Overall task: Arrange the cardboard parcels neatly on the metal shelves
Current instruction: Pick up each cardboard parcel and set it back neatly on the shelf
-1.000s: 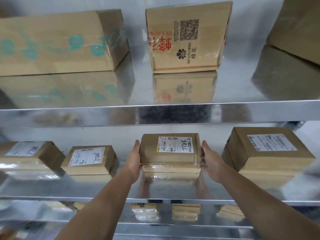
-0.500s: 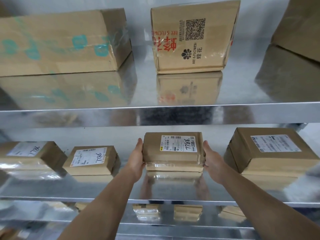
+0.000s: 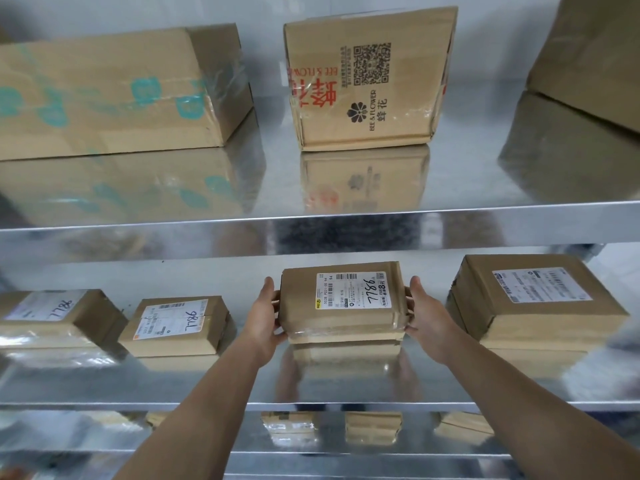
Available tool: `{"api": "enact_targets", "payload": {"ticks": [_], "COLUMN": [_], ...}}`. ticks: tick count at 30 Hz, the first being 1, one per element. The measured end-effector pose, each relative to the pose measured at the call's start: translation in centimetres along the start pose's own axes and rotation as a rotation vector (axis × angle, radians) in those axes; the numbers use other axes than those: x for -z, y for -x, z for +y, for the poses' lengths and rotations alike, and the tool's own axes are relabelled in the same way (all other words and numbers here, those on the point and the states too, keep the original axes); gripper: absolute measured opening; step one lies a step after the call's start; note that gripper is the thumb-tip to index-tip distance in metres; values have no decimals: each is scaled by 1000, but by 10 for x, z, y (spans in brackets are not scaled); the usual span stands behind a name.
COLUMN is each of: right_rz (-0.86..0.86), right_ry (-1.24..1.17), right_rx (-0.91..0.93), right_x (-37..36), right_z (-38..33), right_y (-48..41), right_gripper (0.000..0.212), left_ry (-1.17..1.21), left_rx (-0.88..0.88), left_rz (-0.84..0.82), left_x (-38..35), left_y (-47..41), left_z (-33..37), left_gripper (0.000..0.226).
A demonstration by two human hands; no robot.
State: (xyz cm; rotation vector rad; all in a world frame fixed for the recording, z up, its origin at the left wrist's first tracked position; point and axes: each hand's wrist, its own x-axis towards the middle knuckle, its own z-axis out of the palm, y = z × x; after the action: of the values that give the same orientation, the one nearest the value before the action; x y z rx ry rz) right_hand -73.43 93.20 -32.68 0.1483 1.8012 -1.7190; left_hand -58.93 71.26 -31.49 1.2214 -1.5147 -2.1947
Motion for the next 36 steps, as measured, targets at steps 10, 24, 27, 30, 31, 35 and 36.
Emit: {"api": "enact_targets", "payload": {"ticks": [10,24,27,30,31,35,36], "right_rz": [7,66,70,74,73,71,68], "right_ry": [-57,-161,-179,-193,-193,-192,-192], "right_rx": [-9,13,35,44,45,46,46], "right_x": [0,0,2,3,2,1,1], "right_z": [-7,-9,-7,-3,-3,-1,-2], "right_y": [11,17,15,12,13,16,18], "right_gripper": [51,55,55,56,57,55,54], "left_ry": [10,32,48,39,40,43,44], "left_rx": [-41,-73,-70,-72,-72,-74,-76], "left_rz": [22,35,61,75,73,69,67], "left_x": [2,3,4,3,2,0,-1], "left_y": [8,18,19,21,21,24,25], "left_z": [3,6,5,3,1,-1,-1], "left_gripper": [50,54,62,62,62,60,59]}}
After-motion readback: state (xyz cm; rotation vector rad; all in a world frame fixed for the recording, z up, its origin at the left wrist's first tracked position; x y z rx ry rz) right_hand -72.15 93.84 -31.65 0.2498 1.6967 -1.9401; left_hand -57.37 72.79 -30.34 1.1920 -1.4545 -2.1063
